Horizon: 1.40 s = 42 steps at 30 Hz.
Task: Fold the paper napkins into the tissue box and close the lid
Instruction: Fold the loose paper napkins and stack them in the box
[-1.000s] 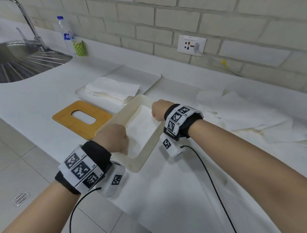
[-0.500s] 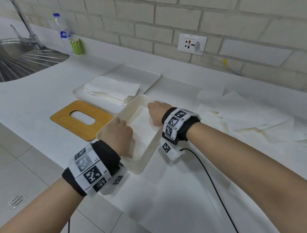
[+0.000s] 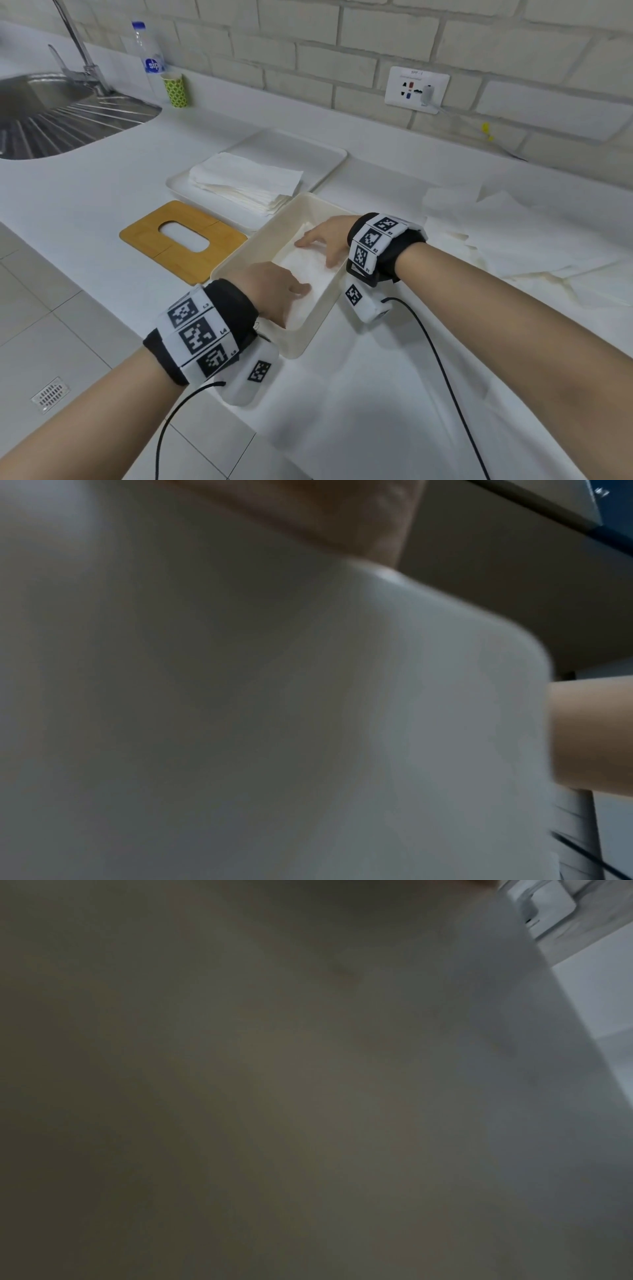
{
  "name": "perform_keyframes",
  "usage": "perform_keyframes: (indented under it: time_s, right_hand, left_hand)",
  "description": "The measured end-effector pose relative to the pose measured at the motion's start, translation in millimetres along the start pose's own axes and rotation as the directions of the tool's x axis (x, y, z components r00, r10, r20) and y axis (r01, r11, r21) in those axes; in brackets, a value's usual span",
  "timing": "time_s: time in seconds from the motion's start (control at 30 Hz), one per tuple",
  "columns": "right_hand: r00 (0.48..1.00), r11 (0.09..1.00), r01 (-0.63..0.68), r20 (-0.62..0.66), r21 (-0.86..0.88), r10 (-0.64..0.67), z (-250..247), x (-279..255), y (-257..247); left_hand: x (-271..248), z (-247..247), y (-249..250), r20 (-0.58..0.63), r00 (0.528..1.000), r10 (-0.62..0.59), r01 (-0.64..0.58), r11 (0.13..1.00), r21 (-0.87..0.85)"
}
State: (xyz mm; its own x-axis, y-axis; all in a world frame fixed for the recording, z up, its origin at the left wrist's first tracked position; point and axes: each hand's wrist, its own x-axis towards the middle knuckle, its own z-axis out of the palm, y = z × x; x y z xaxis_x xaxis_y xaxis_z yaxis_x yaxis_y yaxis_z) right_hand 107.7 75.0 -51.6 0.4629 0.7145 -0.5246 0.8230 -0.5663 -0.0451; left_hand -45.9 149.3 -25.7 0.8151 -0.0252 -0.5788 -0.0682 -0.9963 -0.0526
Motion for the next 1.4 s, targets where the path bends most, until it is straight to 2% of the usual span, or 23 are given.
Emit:
perform_keyframes:
  time_s: [0.13,0.23,0.33,0.43,0.47,0.53,0.6,0.67,0.77,0.83,0.9,1.0,1.13,1.2,1.3,1.4]
  right_hand:
    - [0.988,0.999,-0.032,-0.149,0.021,0.035,3.4,-2.1,-2.0]
    - [0.979,0.990,-0.008,-0.201,0.140,0.037,-0.9,-18.0,-1.0]
    - [0.920,0.962,0.049,-0.387,0.268,0.061,-3.5,-52.3,5.0]
    - [0.850,0.956,0.064,-0.518,0.288,0.099,9.2,-98.4,20.7]
    - [0.844,0.957,0.044,-0.524,0.285,0.117,17.2,-116.2,27.1]
    - [0.871,0.966,-0.036,-0.466,0.255,0.155,38.2,-152.7,38.3]
    - [0.917,0.968,-0.156,-0.336,0.197,0.216,64.1,-184.0,48.4]
    - [0.940,0.952,-0.277,-0.168,0.132,0.297,90.8,-208.0,57.2]
    - [0.920,0.921,-0.390,0.052,0.028,0.388,127.8,-236.1,64.6]
    - [0.905,0.914,-0.405,0.136,-0.017,0.404,148.6,-247.4,65.9]
    - [0.903,0.915,-0.405,0.157,-0.001,0.400,162.9,-252.3,68.8]
    - [0.913,0.916,-0.399,0.111,0.045,0.392,169.9,-253.0,74.8]
    - [0.918,0.917,-0.396,-0.009,-0.040,0.396,171.5,-260.5,75.5]
    - [0.907,0.911,-0.410,-0.087,0.043,0.412,168.0,-270.8,80.4]
    - [0.870,0.882,-0.365,-0.228,0.297,0.437,157.0,-291.3,96.6]
    - [0.812,0.834,-0.231,-0.372,0.501,0.449,149.7,-309.2,111.1]
  left_hand:
    - [3.5,1.5,2.2,0.011,1.000,-0.015,0.015,1.000,0.011]
    - [-4.7,-3.7,-0.3,0.010,0.999,-0.051,0.052,0.980,-0.191]
    - [-22.2,-11.1,3.1,-0.110,0.991,-0.073,0.032,0.942,-0.333]
    - [-41.9,-18.3,23.7,-0.323,0.936,-0.142,-0.031,0.878,-0.478]
    - [-47.4,-20.5,34.9,-0.404,0.904,-0.141,-0.088,0.862,-0.499]
    - [-50.8,-22.1,60.0,-0.523,0.847,-0.098,-0.227,0.822,-0.522]
    - [-43.7,-21.5,86.7,-0.562,0.826,-0.031,-0.324,0.790,-0.520]
    - [-28.5,-18.0,112.5,-0.549,0.835,0.046,-0.363,0.795,-0.487]
    - [-0.4,-11.7,143.8,-0.475,0.871,0.126,-0.369,0.806,-0.463]
    - [14.6,-8.6,161.5,-0.416,0.892,0.175,-0.366,0.820,-0.440]
    - [26.5,-7.0,177.1,-0.368,0.905,0.215,-0.366,0.834,-0.413]
    - [37.7,-7.0,196.5,-0.256,0.925,0.279,-0.360,0.860,-0.362]
    - [45.9,-8.0,214.4,-0.111,0.918,0.380,-0.396,0.874,-0.283]
    - [49.1,-11.0,219.3,-0.143,0.909,0.391,-0.416,0.858,-0.301]
    - [52.6,-17.9,225.2,-0.267,0.885,0.380,-0.461,0.795,-0.395]
    - [56.0,-25.1,229.8,-0.389,0.856,0.342,-0.515,0.642,-0.568]
